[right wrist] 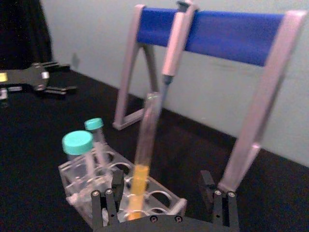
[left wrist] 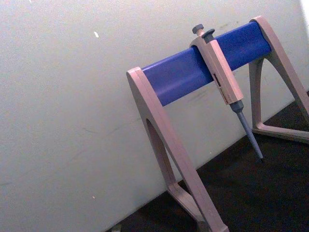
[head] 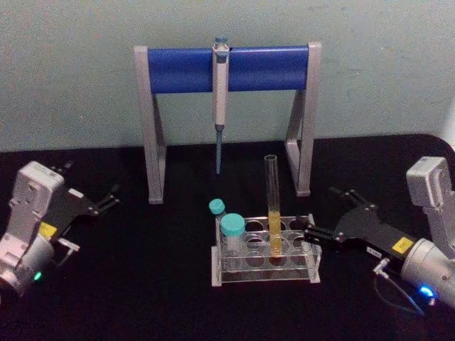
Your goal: Pick up the test tube from the test tube rack, shake it, then place it back into the test tube rack.
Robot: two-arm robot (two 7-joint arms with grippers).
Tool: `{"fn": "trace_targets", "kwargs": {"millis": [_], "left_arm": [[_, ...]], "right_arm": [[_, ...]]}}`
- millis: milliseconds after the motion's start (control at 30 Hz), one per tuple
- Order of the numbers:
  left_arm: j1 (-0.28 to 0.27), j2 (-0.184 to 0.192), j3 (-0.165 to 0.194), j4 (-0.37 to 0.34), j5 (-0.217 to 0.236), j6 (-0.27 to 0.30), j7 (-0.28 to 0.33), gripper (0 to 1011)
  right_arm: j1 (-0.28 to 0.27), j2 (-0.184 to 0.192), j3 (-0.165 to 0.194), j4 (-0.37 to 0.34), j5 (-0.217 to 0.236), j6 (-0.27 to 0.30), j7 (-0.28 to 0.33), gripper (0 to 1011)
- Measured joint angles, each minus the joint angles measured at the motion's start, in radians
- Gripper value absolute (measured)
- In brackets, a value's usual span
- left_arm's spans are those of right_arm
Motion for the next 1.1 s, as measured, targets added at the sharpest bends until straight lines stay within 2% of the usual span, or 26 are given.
{"fn": "trace_targets", "kwargs": {"millis": [200, 367, 500, 867, 1100], "left_arm": [[0.000, 0.000, 0.000, 0.000, 0.000, 0.000, 0.000, 1010], [0.000, 0.000, 0.000, 0.000, 0.000, 0.000, 0.000, 1010], [0.000, 0.000, 0.000, 0.000, 0.000, 0.000, 0.000, 1010], [0.000, 0.000, 0.000, 0.000, 0.000, 0.000, 0.000, 1009], [0.000, 0.000, 0.000, 0.000, 0.000, 0.000, 0.000, 1010]], "right_arm": [[0.033, -0.011, -0.017, 0.007, 0.007, 0.054, 0.055, 1000], [0.091, -0.045, -0.036, 0.043, 0.005, 0.107, 0.093, 1000], [0.132, -0.071, -0.051, 0.078, -0.003, 0.125, 0.111, 1000], [0.247, -0.137, -0.095, 0.196, -0.039, 0.134, 0.145, 1000], [0.283, -0.163, -0.110, 0.242, -0.050, 0.134, 0.155, 1000]]}}
